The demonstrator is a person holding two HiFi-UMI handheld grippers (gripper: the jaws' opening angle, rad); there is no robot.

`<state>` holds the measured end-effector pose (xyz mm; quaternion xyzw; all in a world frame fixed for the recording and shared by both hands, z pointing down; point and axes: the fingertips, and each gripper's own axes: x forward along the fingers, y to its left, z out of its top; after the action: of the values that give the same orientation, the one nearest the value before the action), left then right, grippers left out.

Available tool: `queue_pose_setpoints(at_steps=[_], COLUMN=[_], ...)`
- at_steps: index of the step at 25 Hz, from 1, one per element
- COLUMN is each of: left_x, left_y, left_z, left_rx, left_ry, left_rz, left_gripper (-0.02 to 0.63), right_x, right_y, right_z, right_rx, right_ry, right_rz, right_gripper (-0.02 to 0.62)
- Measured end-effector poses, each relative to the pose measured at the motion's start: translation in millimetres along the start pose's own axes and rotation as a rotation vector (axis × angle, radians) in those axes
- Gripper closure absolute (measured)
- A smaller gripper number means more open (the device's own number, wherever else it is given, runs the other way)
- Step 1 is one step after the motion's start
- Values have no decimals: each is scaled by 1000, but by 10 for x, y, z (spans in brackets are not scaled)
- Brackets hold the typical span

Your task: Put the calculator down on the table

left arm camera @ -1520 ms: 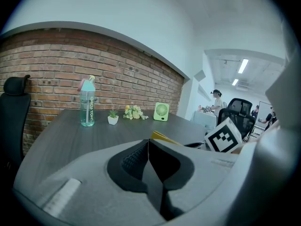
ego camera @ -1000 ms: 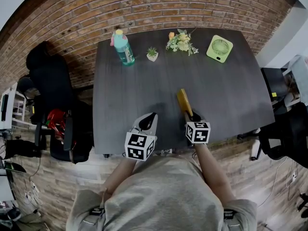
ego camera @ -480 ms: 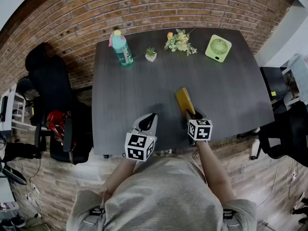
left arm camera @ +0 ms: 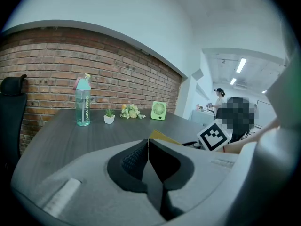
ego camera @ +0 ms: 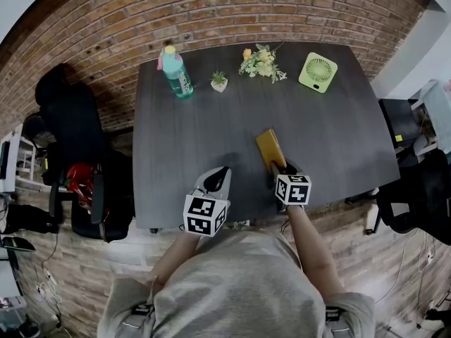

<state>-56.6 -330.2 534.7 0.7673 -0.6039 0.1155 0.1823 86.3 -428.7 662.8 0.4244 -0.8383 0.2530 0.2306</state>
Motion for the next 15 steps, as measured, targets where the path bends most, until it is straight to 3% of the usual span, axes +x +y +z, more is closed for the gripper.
queue_pose_setpoints(at_steps=[15], left_x=[57], left_y=[2], left_z=[52], left_rx=[6], left_ry=[-13], left_rz=[-5], left_gripper=[588], right_x=[81], right_y=[-113], right_z=[36], right_rx=[12], right_ry=[10], right_rz=[-18], right_gripper=[418])
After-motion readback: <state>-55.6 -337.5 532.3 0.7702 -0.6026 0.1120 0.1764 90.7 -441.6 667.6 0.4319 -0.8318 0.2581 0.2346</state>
